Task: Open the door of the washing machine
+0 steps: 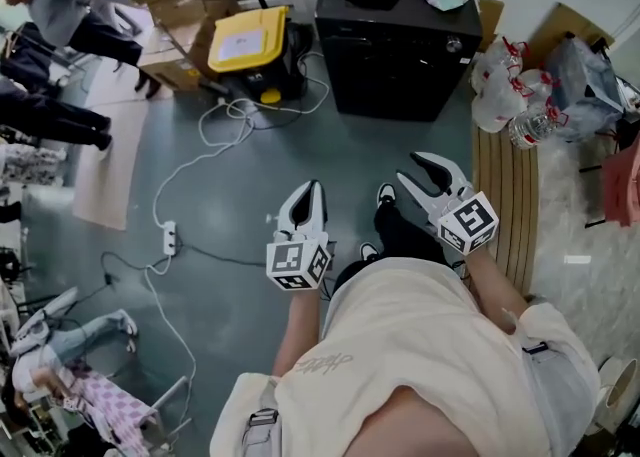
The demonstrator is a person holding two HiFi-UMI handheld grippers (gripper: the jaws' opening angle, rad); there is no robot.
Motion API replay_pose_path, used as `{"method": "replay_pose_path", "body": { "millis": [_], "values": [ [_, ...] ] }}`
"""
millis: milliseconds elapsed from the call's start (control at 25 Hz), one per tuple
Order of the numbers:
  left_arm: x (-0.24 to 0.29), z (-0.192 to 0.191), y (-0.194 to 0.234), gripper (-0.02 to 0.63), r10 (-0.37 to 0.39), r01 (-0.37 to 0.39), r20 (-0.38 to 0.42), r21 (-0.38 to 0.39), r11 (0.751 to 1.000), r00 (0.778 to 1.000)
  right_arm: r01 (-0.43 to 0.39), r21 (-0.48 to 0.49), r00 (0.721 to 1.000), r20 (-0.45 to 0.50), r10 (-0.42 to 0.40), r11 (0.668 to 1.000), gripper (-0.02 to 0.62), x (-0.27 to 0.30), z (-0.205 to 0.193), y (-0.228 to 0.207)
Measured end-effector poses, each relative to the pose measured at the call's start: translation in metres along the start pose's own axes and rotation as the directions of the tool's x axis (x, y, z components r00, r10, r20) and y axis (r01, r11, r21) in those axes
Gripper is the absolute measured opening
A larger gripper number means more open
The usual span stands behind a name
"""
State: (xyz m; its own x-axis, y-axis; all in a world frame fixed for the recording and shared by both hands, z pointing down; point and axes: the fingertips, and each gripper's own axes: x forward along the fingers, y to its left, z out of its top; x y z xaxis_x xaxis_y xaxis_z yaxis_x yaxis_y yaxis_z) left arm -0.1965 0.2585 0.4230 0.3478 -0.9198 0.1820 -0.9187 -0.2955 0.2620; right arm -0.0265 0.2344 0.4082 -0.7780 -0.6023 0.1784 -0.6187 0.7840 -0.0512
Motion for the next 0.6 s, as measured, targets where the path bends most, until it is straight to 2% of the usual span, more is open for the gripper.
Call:
{"method": "replay_pose_path", "body": {
  "millis": [360, 600],
  "values": [
    [0.040, 0.016, 0.045, 0.017, 0.049, -0.049, -0.029, 0.013, 0.999, 0.998, -0.028, 0.064, 1.000, 0.005, 0.027, 0.998, 0.173, 0.066, -0.006, -0.039],
    [0.093, 0.034, 0.087, 0.017, 0.090, -0.089, -0.046, 0.032, 0.996, 0.995, -0.044, 0.007, 0.998, 0.035, 0.044, 0.999, 0.175, 0.129, 0.007, -0.087]
  ]
}}
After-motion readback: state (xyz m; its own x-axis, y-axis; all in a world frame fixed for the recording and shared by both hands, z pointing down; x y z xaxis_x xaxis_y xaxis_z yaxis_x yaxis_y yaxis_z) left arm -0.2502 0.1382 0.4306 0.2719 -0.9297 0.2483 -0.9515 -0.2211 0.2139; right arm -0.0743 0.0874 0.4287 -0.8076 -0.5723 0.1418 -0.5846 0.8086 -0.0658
